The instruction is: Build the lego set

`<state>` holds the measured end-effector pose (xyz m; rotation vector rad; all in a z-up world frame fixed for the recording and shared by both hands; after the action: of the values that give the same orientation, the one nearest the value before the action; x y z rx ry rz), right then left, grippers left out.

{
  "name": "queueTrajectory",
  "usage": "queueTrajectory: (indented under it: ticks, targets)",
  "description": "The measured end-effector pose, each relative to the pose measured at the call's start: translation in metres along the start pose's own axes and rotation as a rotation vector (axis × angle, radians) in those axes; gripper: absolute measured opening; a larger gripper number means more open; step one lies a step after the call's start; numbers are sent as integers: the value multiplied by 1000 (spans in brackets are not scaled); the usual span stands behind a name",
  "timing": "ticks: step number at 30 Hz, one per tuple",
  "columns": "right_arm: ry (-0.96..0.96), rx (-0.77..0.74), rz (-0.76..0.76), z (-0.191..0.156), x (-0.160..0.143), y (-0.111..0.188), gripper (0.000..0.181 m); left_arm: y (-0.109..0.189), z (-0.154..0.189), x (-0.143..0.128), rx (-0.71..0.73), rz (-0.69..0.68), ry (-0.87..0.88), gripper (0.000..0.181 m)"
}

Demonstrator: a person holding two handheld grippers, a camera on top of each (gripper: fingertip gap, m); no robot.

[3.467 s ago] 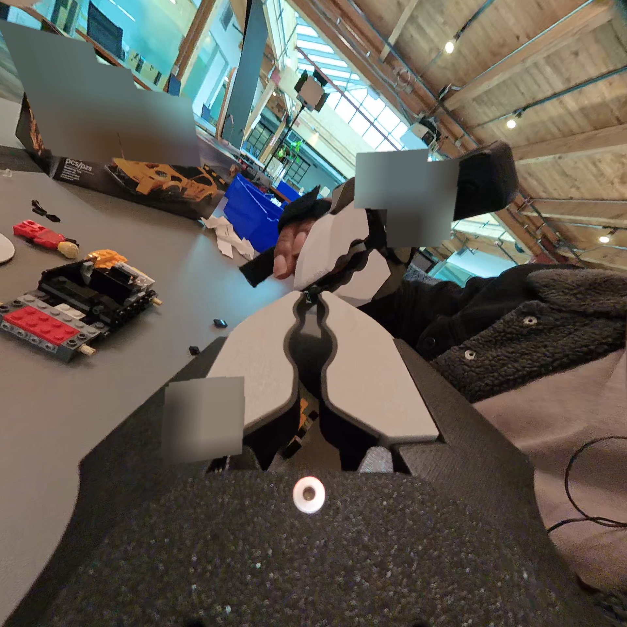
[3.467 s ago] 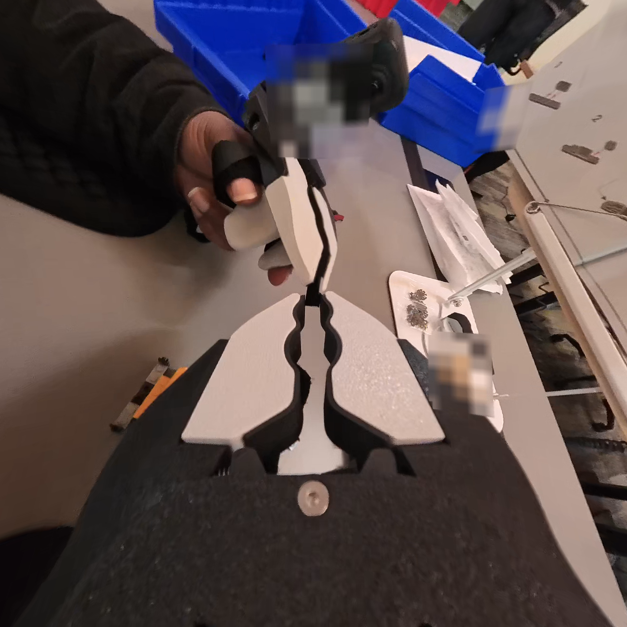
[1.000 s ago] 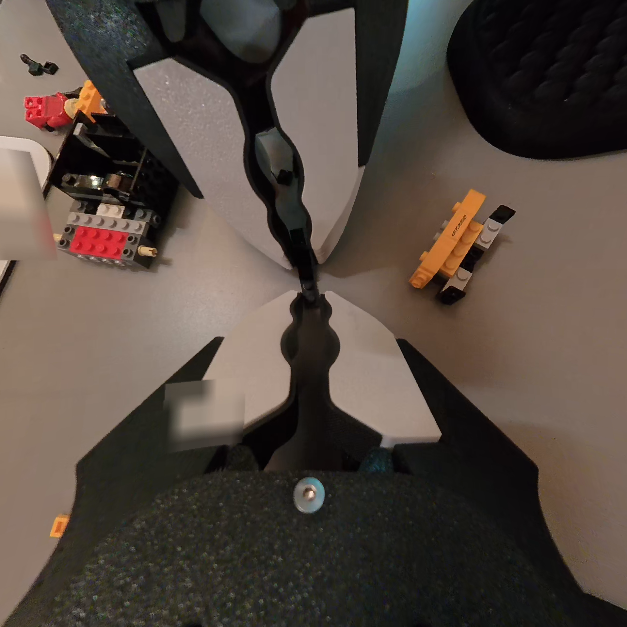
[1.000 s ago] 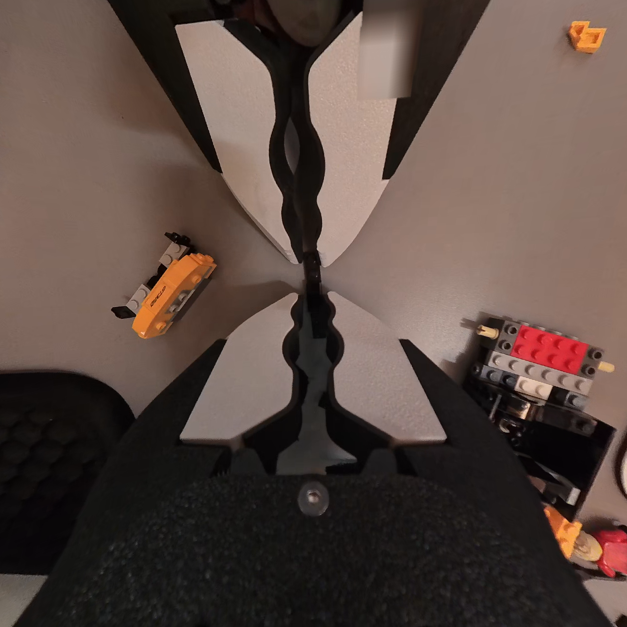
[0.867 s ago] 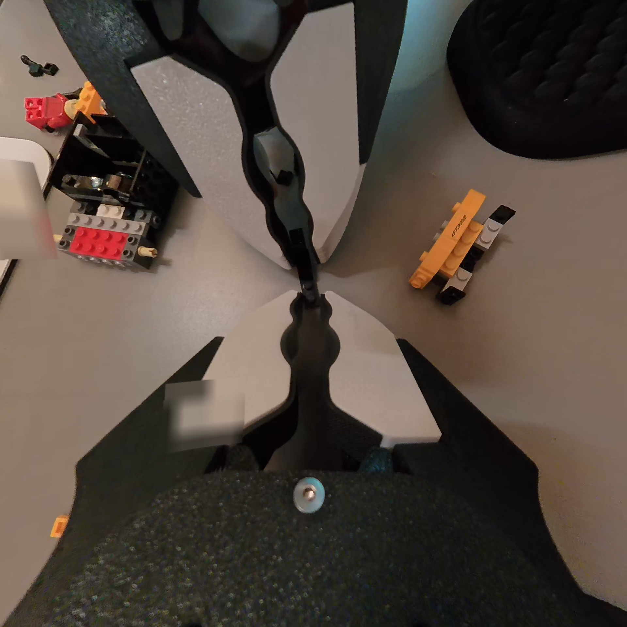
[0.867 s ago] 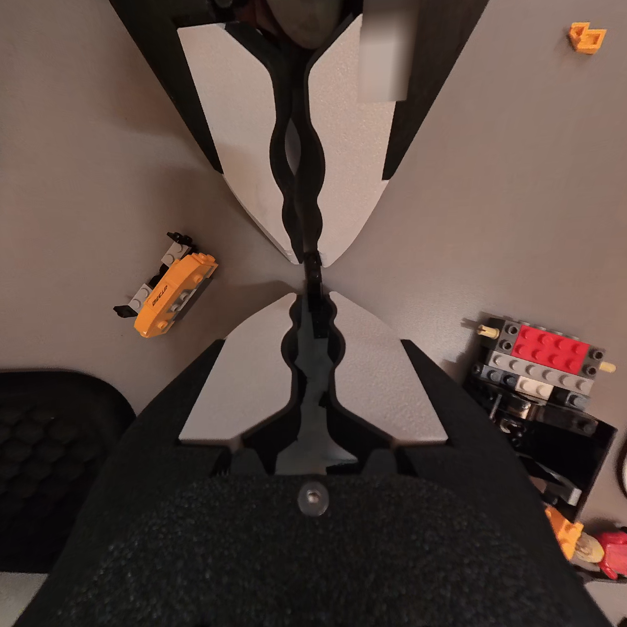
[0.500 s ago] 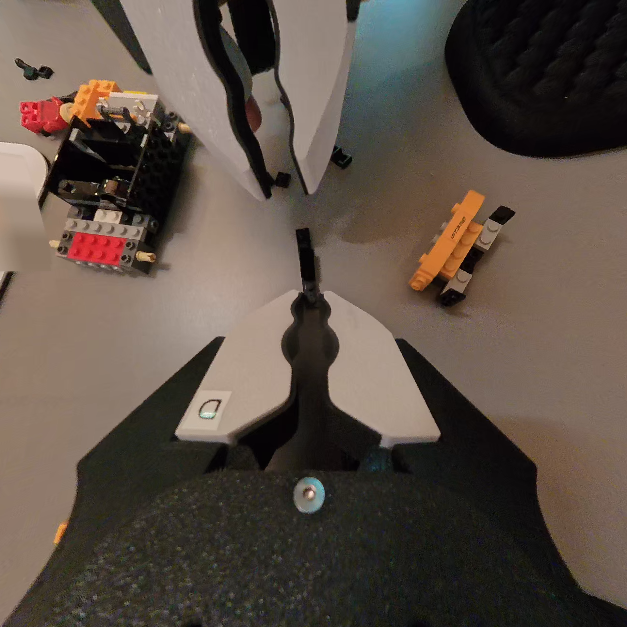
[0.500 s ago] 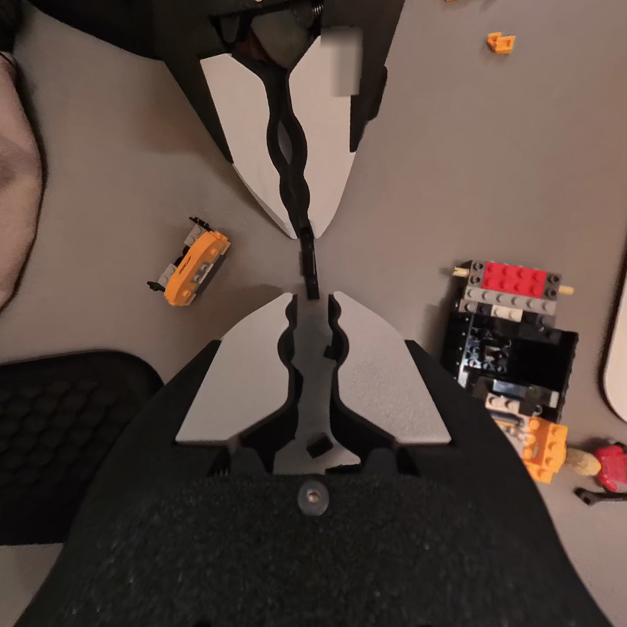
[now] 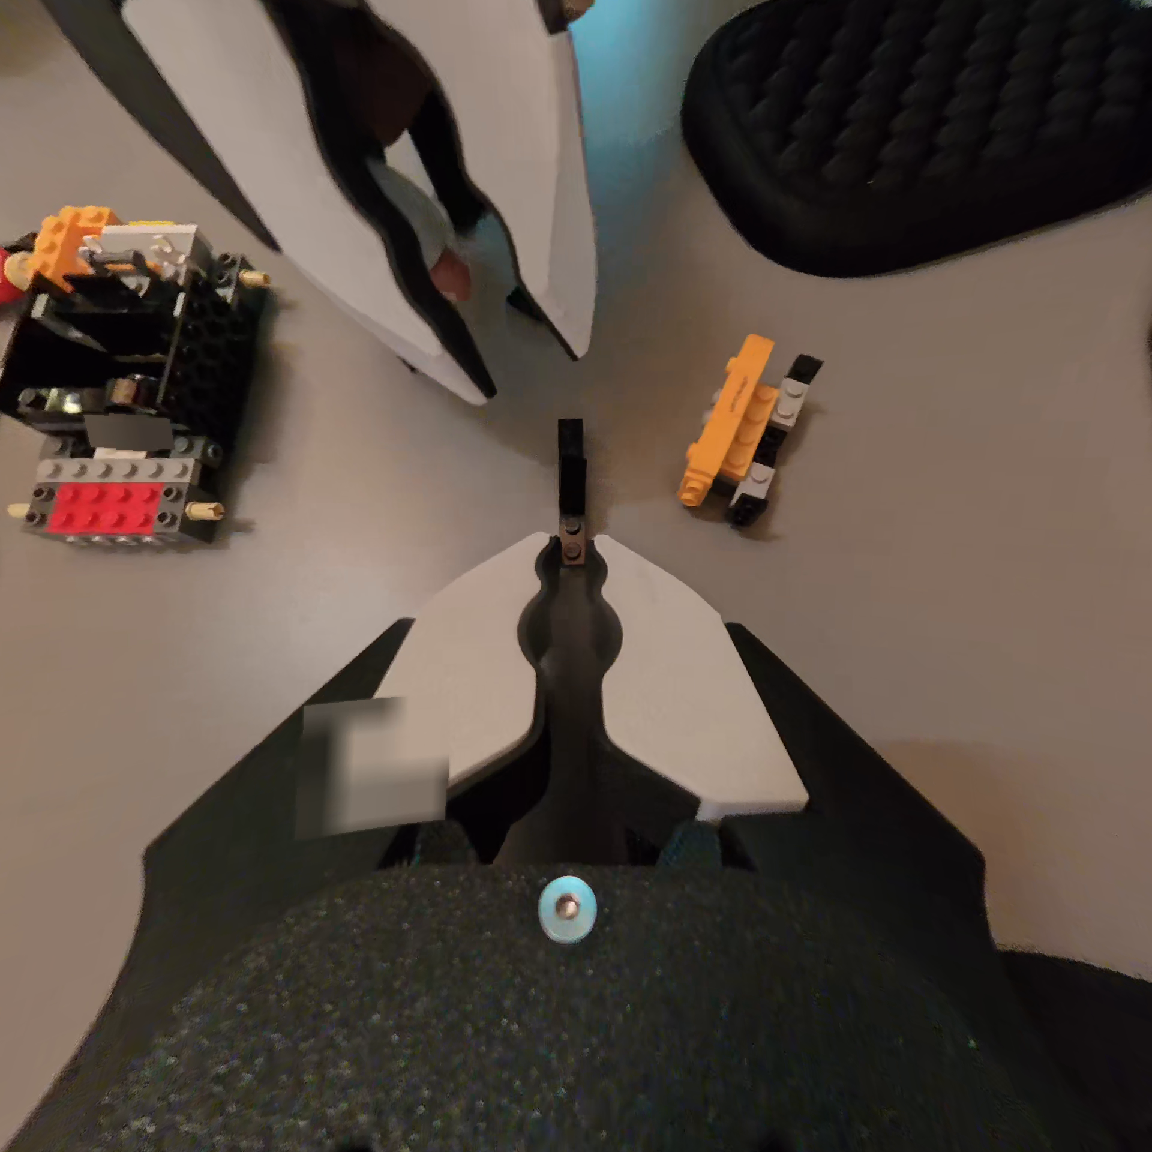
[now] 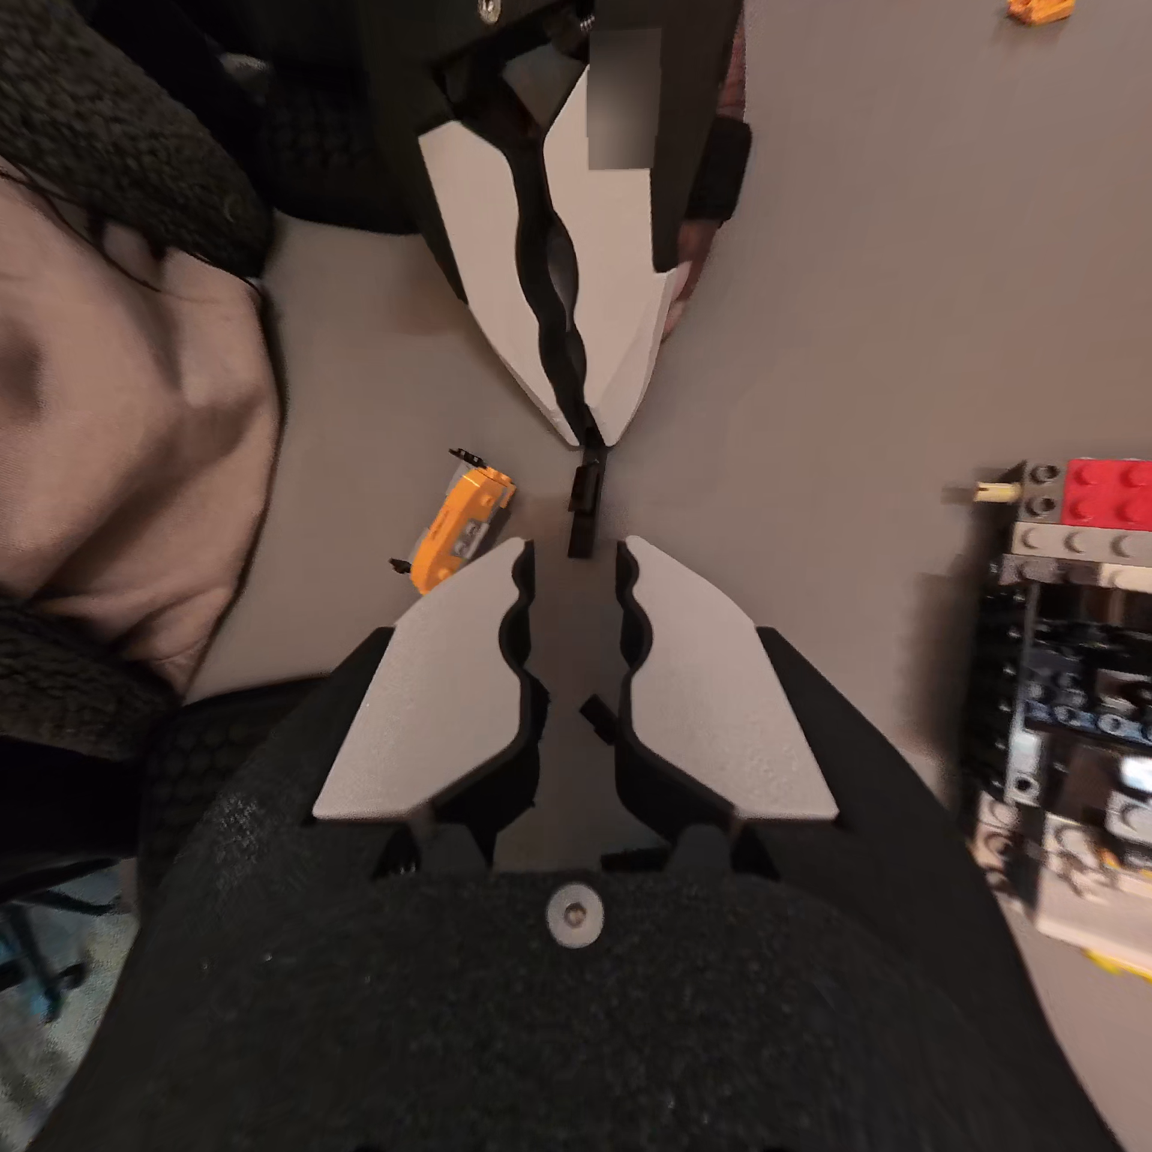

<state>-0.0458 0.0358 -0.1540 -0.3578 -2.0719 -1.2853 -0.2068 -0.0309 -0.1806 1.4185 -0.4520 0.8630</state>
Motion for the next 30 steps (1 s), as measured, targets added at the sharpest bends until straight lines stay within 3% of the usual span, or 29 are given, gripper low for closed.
queueTrajectory:
  ticks: [9, 15, 20, 30]
  targets:
    - [-174, 278, 30, 1, 14, -18, 29, 14, 20, 15, -47, 45, -137, 7]
    - [-162, 327, -27, -1, 22, -27, 27, 16, 25, 19, -36, 43, -163, 7]
    - [-174, 351, -27, 0, 22, -32, 12, 17, 28, 20, -38, 34, -174, 7]
    - [-150, 337, 13, -3, 21, -29, 9, 22, 32, 24, -2, 62, -226, 7]
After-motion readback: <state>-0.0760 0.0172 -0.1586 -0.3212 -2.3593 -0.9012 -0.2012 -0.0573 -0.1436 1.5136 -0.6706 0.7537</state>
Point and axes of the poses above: each gripper's, where its closed fingertips meet, y back along the fingers, x out of its top, z = x × y across the jaws, the point moved 10 cm from there along y, back along the fingers, and after that the axes turned 12 degrees about y, right-handed, at the moved point
